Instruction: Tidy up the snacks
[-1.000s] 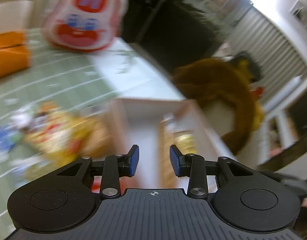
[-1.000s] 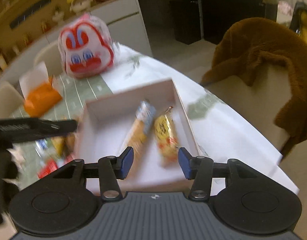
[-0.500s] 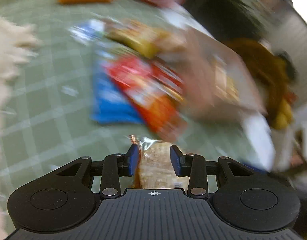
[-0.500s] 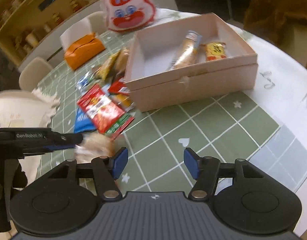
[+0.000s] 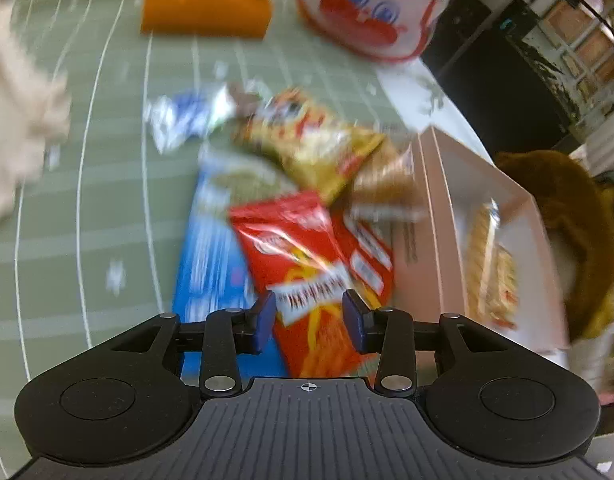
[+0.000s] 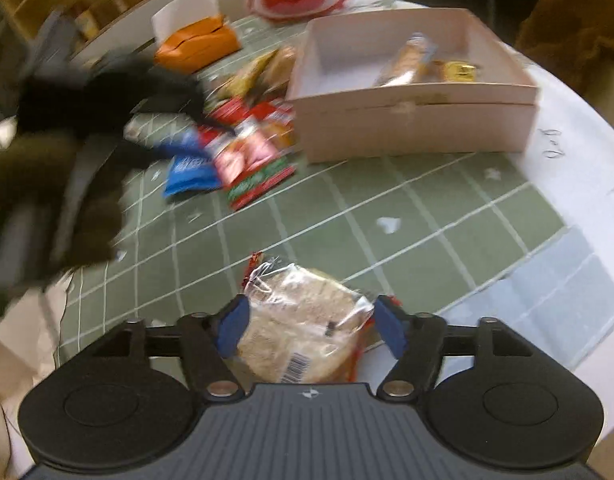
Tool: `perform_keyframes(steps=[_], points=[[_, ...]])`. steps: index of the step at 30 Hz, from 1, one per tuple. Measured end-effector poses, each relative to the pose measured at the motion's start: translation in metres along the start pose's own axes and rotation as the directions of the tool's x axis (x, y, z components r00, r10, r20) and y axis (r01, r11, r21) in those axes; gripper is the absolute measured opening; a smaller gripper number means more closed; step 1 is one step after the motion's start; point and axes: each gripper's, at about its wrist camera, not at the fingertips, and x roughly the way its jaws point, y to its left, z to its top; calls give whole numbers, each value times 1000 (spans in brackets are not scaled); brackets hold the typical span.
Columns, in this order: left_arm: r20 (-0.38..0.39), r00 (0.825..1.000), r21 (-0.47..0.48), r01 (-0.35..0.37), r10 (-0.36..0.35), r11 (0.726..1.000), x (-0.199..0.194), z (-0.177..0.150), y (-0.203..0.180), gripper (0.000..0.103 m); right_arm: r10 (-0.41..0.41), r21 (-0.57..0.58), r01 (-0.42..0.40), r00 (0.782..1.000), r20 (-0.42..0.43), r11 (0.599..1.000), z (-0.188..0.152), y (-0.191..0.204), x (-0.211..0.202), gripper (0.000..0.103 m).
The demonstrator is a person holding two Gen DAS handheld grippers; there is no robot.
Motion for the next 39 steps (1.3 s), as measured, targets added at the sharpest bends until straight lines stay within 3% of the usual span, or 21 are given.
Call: perform_keyframes(steps=[5,7,9,12,15,18,22,24,30,32,34,36,39], points=[[47,996,229,-84,75,970,13,-9,-14,42,-70,-194,69,998,1,979,-13,27,2,74],[51,994,276,-111,101,955,11,-17,-14,43,-105,-249,104,994,12,963,-19,27,1,74],[27,995,307,-102,99,946,7,-20,-16,42,-122,-244,127,992,33,961,-19,17,-2,75],[-58,997,334,-25,48,942,2,-28,-25,47,-166,-190,179,982,85,965,-12,-3,-4,75],[-63,994,383,-54,84,922,5,-33,-40,50,-233,-126,249,963,133,960,-3,-19,-1,76],[-52,993,368,-84,110,926,8,-30,-47,51,-262,-92,277,954,147,956,2,-20,-5,75],[-32,992,369,-104,124,923,14,-28,-54,53,-116,-79,128,983,140,989,-4,-11,-20,75],[-16,992,389,-112,128,914,11,-32,-54,54,-93,-110,107,987,128,988,-6,0,-14,75],[44,989,431,-148,143,890,1,-40,-35,56,-231,-218,255,964,129,942,-18,9,1,76],[42,989,405,-145,140,903,-3,-40,-26,57,-283,-200,308,948,145,930,-20,-4,-2,76],[23,993,331,-116,115,937,-6,-36,-20,53,-335,-153,355,931,143,922,-21,-20,-5,76],[-3,997,275,-70,73,959,-6,-31,-19,54,-340,-70,350,931,132,934,-19,-36,-9,75],[6,996,281,-86,88,956,0,-29,-28,54,-310,31,308,944,115,951,-16,-49,-13,75]])
